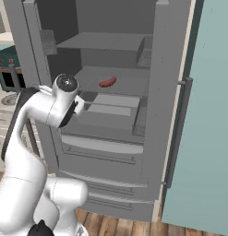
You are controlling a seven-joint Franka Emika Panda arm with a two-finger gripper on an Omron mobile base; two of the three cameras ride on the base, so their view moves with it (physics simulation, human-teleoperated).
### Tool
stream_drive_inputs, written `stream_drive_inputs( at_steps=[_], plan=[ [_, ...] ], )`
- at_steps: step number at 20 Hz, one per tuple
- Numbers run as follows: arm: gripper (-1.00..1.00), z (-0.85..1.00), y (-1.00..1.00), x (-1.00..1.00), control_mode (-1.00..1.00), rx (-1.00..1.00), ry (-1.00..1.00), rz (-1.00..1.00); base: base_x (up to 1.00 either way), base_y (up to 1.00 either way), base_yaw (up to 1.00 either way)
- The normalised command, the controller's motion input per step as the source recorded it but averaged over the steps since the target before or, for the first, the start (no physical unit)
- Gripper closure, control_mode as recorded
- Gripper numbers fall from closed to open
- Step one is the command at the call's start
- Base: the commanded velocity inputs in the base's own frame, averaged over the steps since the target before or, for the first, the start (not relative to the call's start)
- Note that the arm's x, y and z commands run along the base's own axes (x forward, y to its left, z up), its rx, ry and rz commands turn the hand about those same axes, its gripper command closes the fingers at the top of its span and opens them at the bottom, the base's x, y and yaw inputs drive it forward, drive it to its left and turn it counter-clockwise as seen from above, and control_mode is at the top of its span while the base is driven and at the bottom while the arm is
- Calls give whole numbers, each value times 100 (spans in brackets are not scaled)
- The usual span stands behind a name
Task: Move the hot dog bun to the plate on the dining table and place the condiment next to that plate. Then navigate to the fridge and take the sausage and place it on the plate as well.
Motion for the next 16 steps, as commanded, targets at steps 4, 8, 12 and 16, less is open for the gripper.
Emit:
stream_drive_inputs(
  at_steps=[4,8,12,16],
  plan=[
    [-100,0,-4,80,-100,34,11,6,0,0,0],
    [-100,0,1,82,-100,33,5,7,0,0,0],
    [-100,0,32,44,-100,25,6,5,0,0,0],
    [-100,0,61,8,-100,14,5,5,0,0,0]
  ],
)
